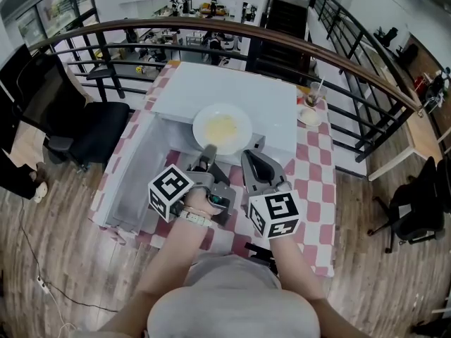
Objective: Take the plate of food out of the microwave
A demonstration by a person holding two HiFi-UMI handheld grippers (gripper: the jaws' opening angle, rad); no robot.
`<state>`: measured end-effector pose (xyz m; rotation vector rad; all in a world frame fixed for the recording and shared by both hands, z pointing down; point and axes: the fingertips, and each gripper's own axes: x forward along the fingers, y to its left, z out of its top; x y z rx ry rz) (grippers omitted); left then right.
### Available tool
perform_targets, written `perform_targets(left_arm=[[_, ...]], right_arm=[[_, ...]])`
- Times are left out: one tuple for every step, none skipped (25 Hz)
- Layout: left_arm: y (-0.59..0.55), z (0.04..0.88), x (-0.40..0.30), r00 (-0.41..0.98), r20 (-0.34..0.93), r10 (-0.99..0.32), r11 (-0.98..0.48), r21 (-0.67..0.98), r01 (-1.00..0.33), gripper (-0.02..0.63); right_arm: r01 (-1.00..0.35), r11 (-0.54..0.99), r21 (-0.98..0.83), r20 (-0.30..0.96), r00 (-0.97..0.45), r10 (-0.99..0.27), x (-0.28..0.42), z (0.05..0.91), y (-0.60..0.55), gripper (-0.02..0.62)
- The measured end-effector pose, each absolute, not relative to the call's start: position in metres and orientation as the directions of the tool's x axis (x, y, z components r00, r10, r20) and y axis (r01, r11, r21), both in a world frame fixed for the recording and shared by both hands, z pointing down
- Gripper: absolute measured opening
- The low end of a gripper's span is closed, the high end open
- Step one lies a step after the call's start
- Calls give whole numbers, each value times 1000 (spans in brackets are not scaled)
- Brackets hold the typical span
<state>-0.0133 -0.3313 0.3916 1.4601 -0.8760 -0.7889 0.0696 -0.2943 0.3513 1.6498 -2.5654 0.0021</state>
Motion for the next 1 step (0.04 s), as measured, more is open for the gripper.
perform_targets(left_arm=[[-332,392,-13,486,20,-874,-17,997,-72,15]], right_arm=[[-908,416,48,77,-412,-908,70,351,-295,25]])
